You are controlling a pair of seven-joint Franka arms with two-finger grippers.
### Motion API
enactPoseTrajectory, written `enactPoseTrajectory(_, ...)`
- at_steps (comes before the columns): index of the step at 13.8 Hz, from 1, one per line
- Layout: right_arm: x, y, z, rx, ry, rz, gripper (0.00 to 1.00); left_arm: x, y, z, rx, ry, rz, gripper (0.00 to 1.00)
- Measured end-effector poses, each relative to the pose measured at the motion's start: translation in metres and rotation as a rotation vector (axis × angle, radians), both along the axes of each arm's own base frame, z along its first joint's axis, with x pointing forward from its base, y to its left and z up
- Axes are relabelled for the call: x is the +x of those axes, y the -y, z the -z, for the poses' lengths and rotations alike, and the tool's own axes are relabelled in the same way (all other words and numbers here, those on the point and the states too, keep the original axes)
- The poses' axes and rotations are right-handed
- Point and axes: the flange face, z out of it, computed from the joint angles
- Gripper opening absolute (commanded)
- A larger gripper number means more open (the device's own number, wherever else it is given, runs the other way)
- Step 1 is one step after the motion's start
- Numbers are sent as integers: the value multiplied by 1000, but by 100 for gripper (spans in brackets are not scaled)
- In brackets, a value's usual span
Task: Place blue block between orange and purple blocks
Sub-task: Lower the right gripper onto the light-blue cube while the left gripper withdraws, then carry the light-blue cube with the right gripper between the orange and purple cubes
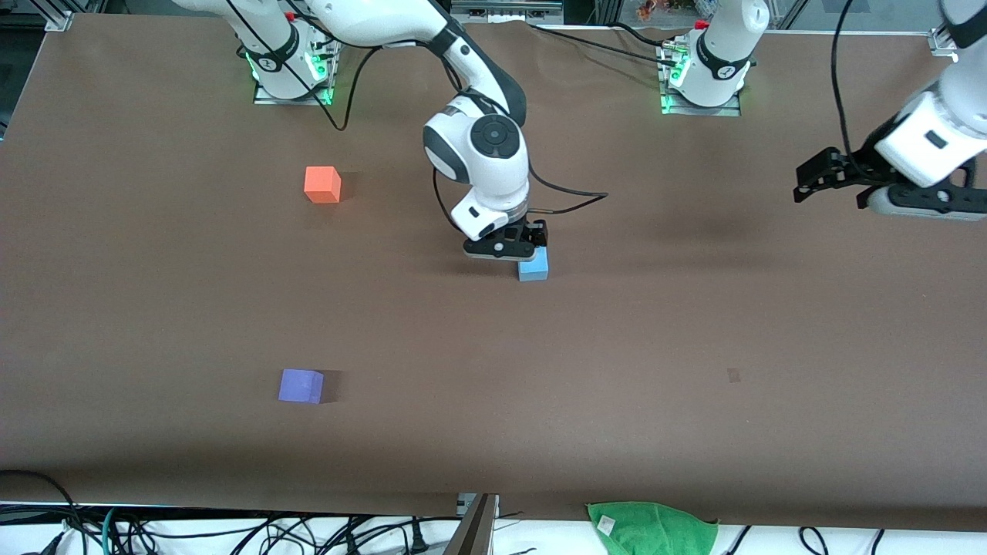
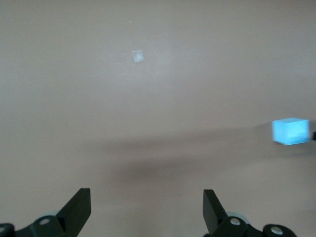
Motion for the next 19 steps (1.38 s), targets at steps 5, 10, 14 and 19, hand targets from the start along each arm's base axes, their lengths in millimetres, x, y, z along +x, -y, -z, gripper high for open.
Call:
enactPoseTrajectory(5,-4,-25,21,-1,17,-18,100,2,-16,-1,41,20,-20,100)
enactPoseTrajectory(10,-13,-39,40,7,28,-43,100,5,-35,-15,38,48,-58,100)
enactPoseTrajectory(14,-19,-42,55,-20,45,-75,100,8,-35,-12,38,42,-57,100)
enactPoseTrajectory(19,-20,-43,74,-17,57,-87,48,11,-35,-5,38,29,-58,100)
